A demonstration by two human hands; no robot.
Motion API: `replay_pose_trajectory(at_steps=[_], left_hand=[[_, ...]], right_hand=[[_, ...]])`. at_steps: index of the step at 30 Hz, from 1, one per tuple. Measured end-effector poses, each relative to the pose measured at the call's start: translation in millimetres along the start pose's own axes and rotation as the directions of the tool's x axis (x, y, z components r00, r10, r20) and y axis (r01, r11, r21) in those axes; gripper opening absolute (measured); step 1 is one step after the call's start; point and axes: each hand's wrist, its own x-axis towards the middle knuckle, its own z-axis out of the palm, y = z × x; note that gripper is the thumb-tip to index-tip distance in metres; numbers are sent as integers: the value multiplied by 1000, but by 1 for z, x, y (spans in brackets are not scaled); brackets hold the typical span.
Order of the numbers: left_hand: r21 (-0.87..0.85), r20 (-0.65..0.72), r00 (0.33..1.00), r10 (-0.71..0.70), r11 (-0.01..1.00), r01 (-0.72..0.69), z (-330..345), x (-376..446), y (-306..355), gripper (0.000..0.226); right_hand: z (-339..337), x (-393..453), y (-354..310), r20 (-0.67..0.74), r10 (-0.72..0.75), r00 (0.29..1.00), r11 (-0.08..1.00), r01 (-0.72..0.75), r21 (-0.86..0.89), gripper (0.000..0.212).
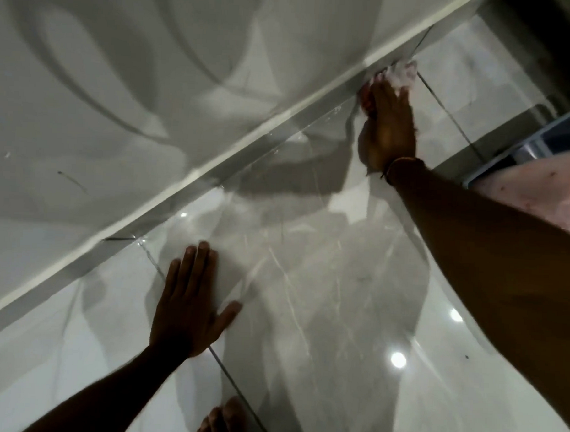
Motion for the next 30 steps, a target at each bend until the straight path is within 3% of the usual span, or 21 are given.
replay_pose_trajectory(at_steps=[4, 6, 11, 13, 16, 21, 23, 26, 30], left_hand=[[-22, -1, 1000, -13, 1000, 13, -3, -1, 2, 105], [-32, -8, 1000, -31, 999, 30, -4, -1, 3, 105], [-158, -40, 957, -288, 947, 279, -8, 2, 21, 105], [-189, -43, 940, -338, 927, 324, -8, 4, 25, 103], [-205, -48, 941, -336, 925, 319, -7, 3, 23, 101], [-182, -77, 942, -326, 934, 308, -3, 3, 21, 102], [-183, -80, 942, -326, 934, 307, -3, 3, 21, 102], [-166, -75, 944, -320, 938, 305, -2, 4, 19, 103], [-163, -67, 944, -323, 937, 310, 1, 4, 17, 105]], right_hand=[[20, -44, -43, 74, -90, 993, 996, 92, -13, 58], [18, -70, -75, 128, -95, 987, 994, 88, 64, 59], [25, -125, -135, 89, -159, 983, 981, 147, 128, 67], [31, -137, -151, 140, -184, 973, 977, 166, 130, 72], [39, -151, -165, 178, -222, 959, 972, 202, 124, 65], [47, -149, -150, 149, -412, 899, 910, 397, 123, 65], [44, -145, -143, 202, -383, 902, 923, 362, 133, 61], [46, -154, -162, 146, -242, 959, 965, 223, 137, 60], [58, -184, -200, 167, -357, 919, 934, 345, 94, 68]])
